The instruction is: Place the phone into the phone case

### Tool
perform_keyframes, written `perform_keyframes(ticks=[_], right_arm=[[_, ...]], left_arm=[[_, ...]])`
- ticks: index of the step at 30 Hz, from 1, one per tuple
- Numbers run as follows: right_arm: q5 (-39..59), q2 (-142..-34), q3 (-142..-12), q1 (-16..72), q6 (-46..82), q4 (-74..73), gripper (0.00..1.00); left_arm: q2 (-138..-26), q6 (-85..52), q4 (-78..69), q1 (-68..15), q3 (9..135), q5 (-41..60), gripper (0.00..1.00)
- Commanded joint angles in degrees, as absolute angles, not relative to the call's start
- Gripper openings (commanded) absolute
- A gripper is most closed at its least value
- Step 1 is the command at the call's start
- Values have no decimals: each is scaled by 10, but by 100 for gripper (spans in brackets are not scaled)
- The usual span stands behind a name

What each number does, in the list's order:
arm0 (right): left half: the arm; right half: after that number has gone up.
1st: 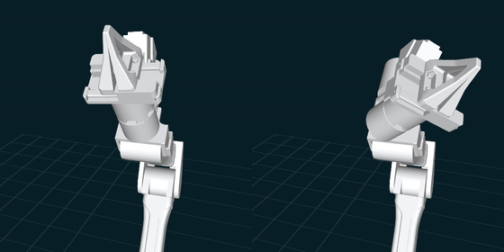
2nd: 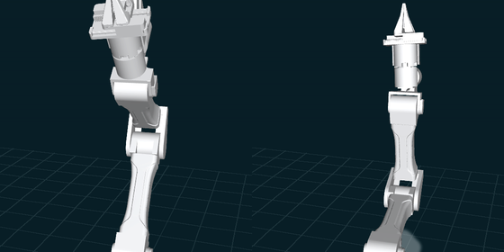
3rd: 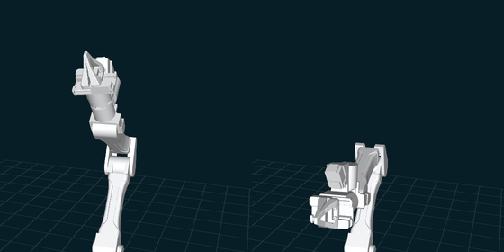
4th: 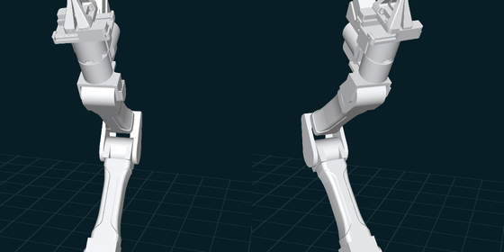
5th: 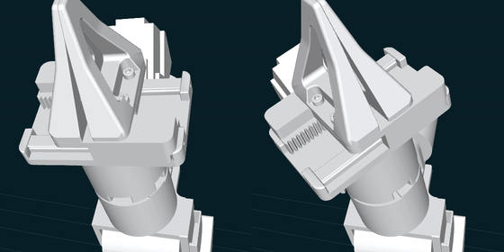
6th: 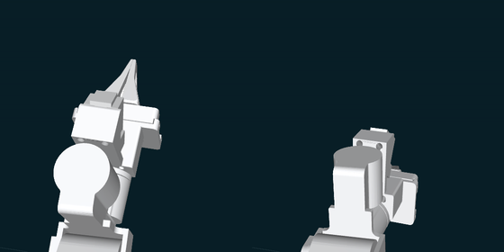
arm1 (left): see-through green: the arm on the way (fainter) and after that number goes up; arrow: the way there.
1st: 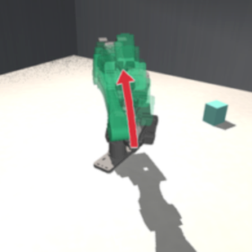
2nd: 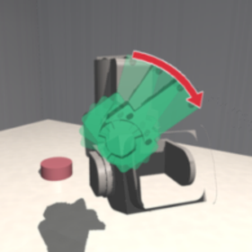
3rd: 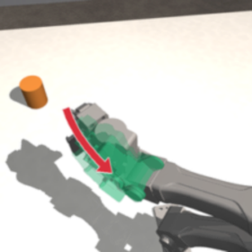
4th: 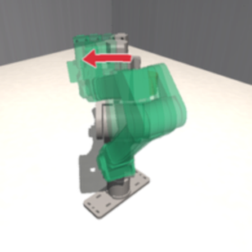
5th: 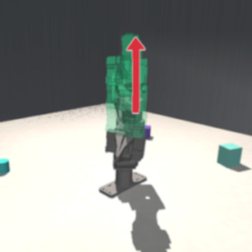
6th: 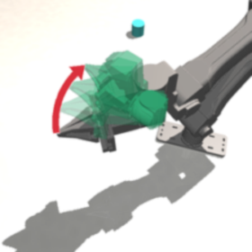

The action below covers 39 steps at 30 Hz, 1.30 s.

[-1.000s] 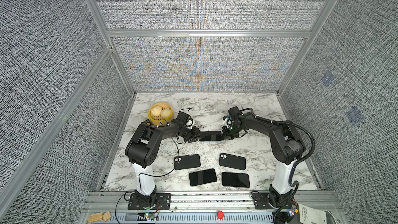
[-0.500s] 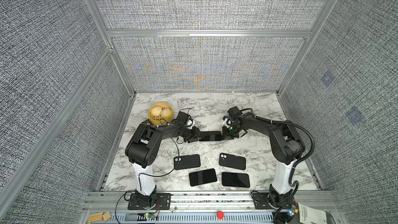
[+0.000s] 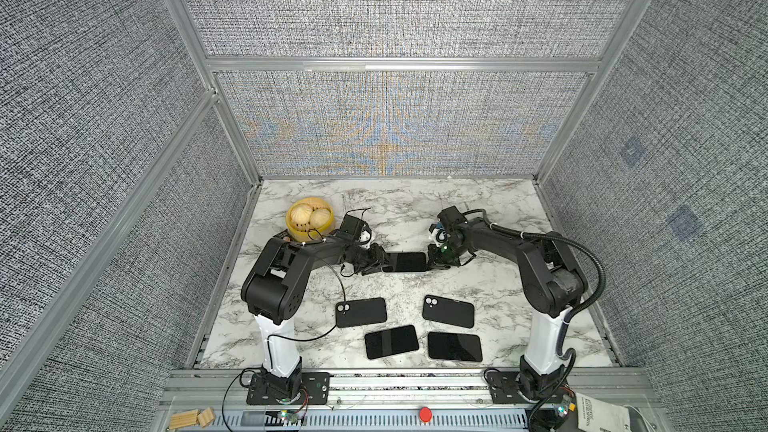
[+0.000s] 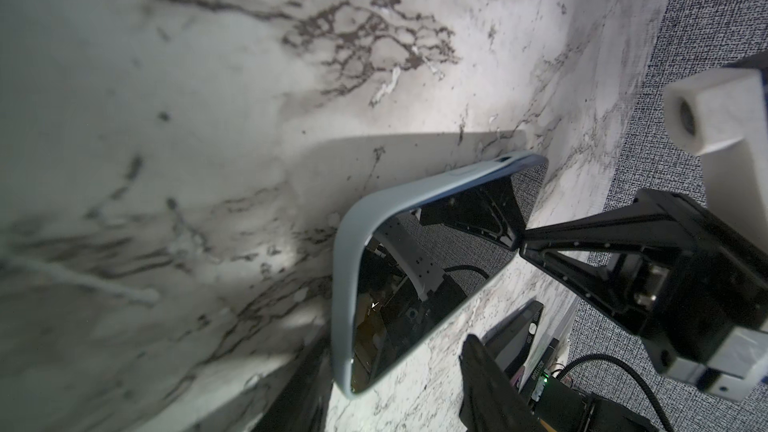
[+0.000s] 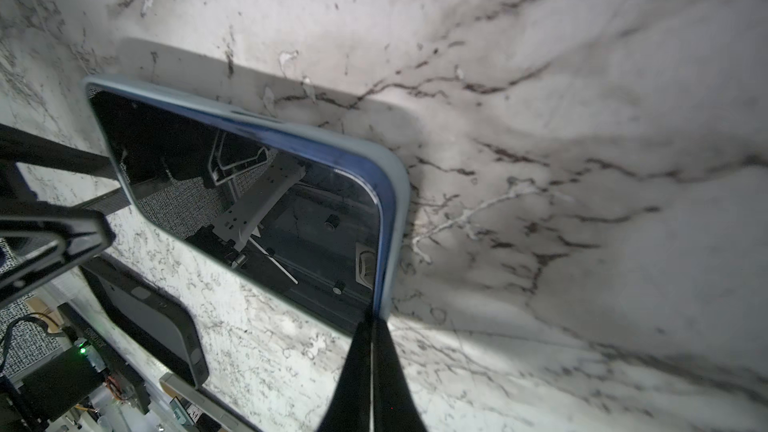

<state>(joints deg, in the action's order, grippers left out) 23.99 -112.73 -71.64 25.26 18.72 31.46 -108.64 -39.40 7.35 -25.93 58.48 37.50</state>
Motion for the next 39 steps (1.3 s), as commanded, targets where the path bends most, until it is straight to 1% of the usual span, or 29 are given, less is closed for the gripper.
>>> perform_keyframes(ticks=[1,5,13,16,20,26,30,39], right_arm=[[277,-1134,-706,274,178,277,7],[255,-1095,-714,270,166,306,12],[213,-1048,-730,255,135,340,22],[209,-1047,-740,252,125,338,28],[209,-1060,-759,249,113,333,37],[216,-1101,-806,244,99,330,50],[226,-1135,-840,240,91,333,53],[252,-1176,-856,236,85,324,54]], left_arm=[[-1089,-387,65,-266,579,379,52],[-1083,-383,74,-262,576,360,53],[-1051,-354,136,-249,582,289,63],[-1040,-352,142,-249,578,285,64],[-1022,-361,133,-255,562,303,64],[-1004,-383,117,-295,545,322,65],[-1007,-388,113,-315,545,328,65],[-1043,-385,105,-321,568,337,64]])
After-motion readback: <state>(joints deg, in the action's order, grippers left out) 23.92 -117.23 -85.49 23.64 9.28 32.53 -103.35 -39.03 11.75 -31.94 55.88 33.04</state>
